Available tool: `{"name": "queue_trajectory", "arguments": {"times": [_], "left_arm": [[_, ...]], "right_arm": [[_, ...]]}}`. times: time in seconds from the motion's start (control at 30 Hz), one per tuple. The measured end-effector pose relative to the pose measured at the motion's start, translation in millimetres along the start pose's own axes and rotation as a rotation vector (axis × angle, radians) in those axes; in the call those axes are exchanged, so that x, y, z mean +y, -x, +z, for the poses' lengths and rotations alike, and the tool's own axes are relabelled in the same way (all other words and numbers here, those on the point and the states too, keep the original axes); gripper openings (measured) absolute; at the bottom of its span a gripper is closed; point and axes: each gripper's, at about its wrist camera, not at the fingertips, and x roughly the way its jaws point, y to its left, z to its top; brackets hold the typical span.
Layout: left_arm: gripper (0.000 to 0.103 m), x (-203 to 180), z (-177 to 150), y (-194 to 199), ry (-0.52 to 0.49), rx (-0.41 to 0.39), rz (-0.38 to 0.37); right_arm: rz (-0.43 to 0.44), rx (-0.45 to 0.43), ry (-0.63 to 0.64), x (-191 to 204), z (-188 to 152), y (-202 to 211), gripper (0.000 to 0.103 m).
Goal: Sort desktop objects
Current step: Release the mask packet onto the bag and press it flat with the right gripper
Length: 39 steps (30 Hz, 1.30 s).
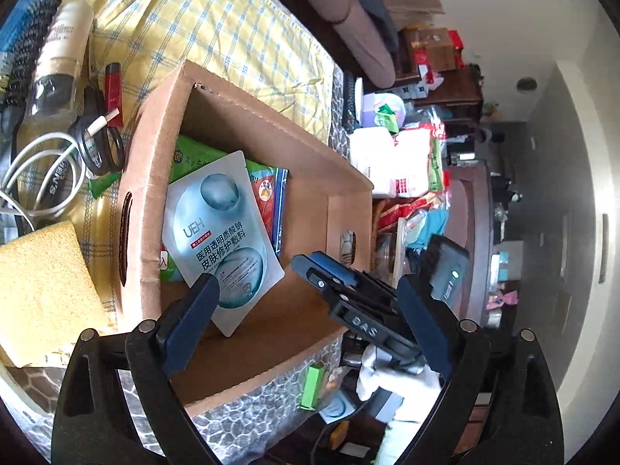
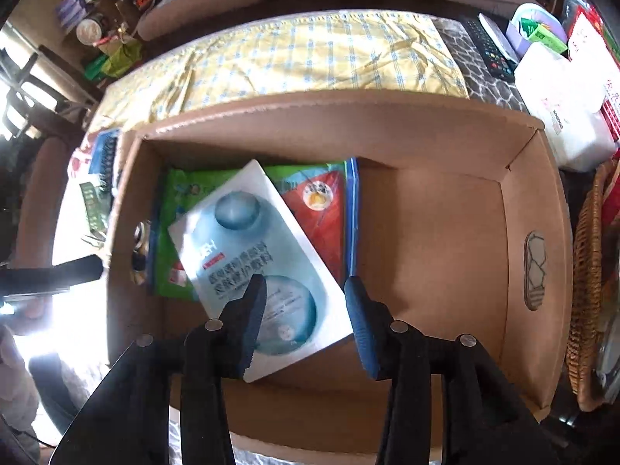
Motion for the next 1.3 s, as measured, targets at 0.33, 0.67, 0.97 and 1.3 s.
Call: {"name": "queue_trajectory", "arguments": {"times": [0.33, 0.67, 0.97, 1.3], "left_arm": [[0.092, -21.8, -37.3, 48.5, -0.347, -0.014, 0.176], [0.093, -11.7, -51.1, 64.0, -0.387, 0.004, 0.140], [0.093, 0.5, -45.2, 65.1, -0.349, -0.002, 0.098], [0.093, 12.8, -39.1, 74.0, -0.328, -0.014, 0.095]], "right_arm": [[0.140, 0.226, -0.221, -42.5, -21.8, -39.1, 0.052], [0.192, 0.231, -0.286, -38.6, -13.1, -50.1, 0.055], [0.137, 0.164, -0.237, -22.2, 11.4, -21.0, 0.055], [0.059, 0.012, -0.203, -3.1, 57.8, -37.7, 0.037]]}}
